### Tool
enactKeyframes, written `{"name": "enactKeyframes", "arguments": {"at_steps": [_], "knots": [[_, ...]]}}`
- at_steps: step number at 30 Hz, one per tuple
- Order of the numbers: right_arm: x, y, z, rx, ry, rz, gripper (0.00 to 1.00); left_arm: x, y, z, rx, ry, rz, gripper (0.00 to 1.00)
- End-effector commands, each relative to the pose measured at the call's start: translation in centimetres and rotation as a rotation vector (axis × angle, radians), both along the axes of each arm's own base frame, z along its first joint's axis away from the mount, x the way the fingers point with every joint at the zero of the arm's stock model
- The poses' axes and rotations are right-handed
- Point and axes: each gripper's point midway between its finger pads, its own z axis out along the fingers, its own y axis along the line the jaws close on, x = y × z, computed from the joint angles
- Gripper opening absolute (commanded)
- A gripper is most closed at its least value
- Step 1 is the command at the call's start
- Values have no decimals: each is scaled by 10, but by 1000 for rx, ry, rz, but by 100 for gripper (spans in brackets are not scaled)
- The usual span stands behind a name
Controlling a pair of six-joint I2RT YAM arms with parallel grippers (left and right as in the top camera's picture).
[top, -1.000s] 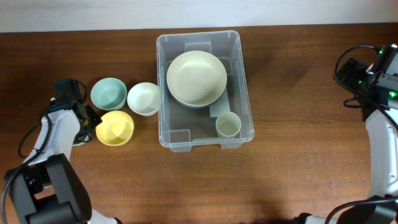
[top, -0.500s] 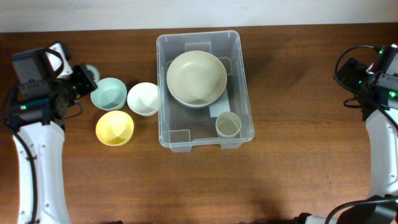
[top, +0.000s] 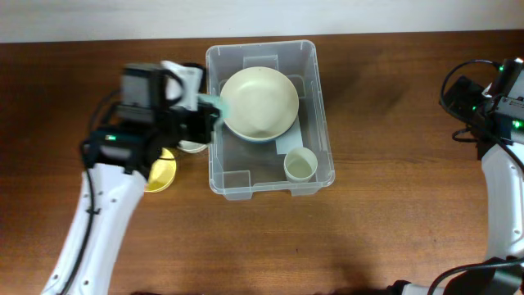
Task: Pack container
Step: 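Carry the teal cup over the container and lower it into the stacked cups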
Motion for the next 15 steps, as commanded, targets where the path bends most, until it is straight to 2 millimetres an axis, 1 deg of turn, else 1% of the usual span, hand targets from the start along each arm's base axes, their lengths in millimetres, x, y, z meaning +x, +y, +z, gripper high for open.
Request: {"name": "enactKeyframes", "arguments": {"at_steps": [1,4,7,10,15], "knots": [[0,-3,8,-12,-15,-9,99,-17,-38,5,4,-30,-132,1],[0,-3,7,-11,-15,-9,99,-32,-64,4,15,-35,-204,0],[0,-3,7,-12,-15,-9,99,-43,-82,0,59,-48,-238,0],[0,-3,7,-12,-15,-9,99,-54,-101,-7,102,-56,-277,0],[0,-3,7,-12,-15,-9,99,-67,-133,-23,125,-44,-358,1]]}}
